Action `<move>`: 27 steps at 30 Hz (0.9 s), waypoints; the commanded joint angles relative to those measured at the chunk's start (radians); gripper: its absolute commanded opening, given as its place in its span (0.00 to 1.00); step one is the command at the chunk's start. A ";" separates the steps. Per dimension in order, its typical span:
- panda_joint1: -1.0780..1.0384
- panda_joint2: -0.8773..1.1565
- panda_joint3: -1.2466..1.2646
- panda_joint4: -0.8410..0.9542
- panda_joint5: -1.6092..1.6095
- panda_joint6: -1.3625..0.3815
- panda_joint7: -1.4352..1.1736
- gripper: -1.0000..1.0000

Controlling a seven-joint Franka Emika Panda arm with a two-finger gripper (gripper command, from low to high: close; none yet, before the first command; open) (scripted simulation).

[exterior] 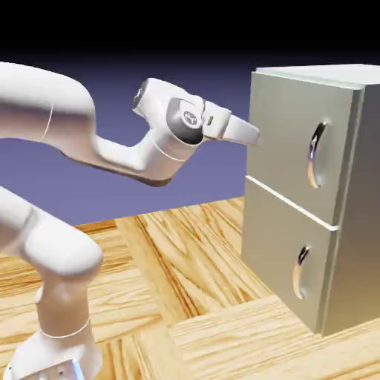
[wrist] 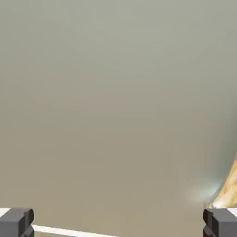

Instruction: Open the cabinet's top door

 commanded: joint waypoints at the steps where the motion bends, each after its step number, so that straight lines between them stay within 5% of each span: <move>1: 0.015 -0.007 -0.017 0.006 -0.044 -0.003 0.031 0.50; 27: 0.415 -0.179 -0.464 0.175 -1.174 -0.090 0.838 0.50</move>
